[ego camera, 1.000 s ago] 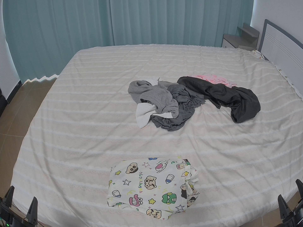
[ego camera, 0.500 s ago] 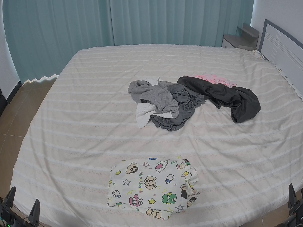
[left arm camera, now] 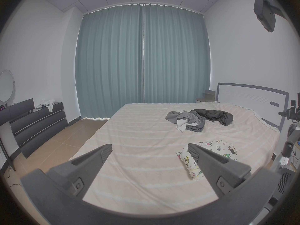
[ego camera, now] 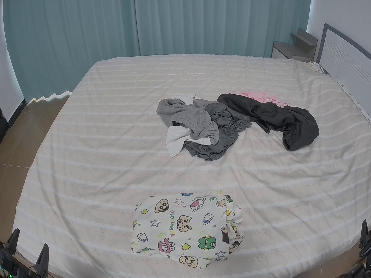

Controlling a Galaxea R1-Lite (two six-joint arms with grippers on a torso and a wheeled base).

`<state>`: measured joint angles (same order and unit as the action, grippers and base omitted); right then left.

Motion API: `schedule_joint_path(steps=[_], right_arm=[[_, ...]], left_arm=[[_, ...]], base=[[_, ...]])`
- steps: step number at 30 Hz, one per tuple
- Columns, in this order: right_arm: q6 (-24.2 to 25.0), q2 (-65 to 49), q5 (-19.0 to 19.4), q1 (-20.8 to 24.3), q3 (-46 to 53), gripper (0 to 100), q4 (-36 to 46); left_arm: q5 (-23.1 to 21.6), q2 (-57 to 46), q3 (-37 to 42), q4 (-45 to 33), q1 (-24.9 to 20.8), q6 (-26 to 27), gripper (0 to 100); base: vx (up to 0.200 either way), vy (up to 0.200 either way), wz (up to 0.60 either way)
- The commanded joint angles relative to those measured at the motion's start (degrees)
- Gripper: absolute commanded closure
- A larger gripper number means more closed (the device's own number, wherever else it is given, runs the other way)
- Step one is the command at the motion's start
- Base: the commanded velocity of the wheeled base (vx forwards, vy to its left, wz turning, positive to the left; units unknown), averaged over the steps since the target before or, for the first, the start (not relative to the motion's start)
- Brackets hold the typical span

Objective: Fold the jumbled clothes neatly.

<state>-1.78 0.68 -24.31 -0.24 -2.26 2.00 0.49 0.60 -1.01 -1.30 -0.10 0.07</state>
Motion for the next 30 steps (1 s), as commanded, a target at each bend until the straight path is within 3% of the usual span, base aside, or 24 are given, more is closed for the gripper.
schedule_joint_path(steps=[1, 4, 14, 18, 19, 20, 21, 23, 27, 30], right_arm=[[-1.0, -0.5, -1.1, 0.0, -0.3, 0, 0.5], [-4.8, 0.1, -0.9, -0.2, -0.5, 0, 0.3], [-4.8, -0.5, 6.7, -0.1, 0.1, 0, -0.9], [-4.2, -0.5, 16.4, 0.0, 1.9, 0, -4.5], [-4.2, -0.5, 16.4, 0.0, 1.9, 0, -4.5], [-2.5, -0.5, 20.8, 0.0, 2.3, 0, -6.0], [-1.7, -0.5, 21.6, 0.0, 2.3, 0, -6.1], [-1.0, -0.5, 21.1, 0.0, 2.3, 0, -6.1], [-1.1, -0.5, 16.0, -0.1, 2.3, 0, -5.6], [-0.9, -0.5, 16.3, 0.0, 2.3, 0, -5.8]], left_arm=[[0.0, 0.2, 0.7, 0.0, 0.0, 0.0, 0], [0.0, 0.2, 0.7, 0.0, 0.0, 0.0, 0], [0.0, 0.2, 0.7, 0.0, 0.0, 0.0, 0], [0.0, 0.2, 0.7, 0.1, 0.0, 0.0, 0], [0.0, 0.2, 0.7, 0.1, 0.0, 0.0, 0], [0.0, 0.2, 0.7, 0.1, 0.0, 0.0, 0], [0.0, 0.2, 0.7, 0.0, 0.0, 0.0, 0], [0.0, 0.2, 0.7, 0.0, 0.0, 0.0, 0], [0.0, 0.2, 0.7, 0.1, 0.0, 0.0, 0], [0.0, 0.2, 0.7, 0.1, 0.0, 0.0, 0]], base=[[0.000, 0.000, 0.00], [0.000, 0.000, 0.00], [0.000, 0.000, 0.00], [0.000, 0.000, 0.00], [0.000, 0.000, 0.00], [0.000, 0.000, 0.00], [0.000, 0.000, 0.00], [0.000, 0.000, 0.00], [0.000, 0.000, 0.00], [0.000, 0.000, 0.00]])
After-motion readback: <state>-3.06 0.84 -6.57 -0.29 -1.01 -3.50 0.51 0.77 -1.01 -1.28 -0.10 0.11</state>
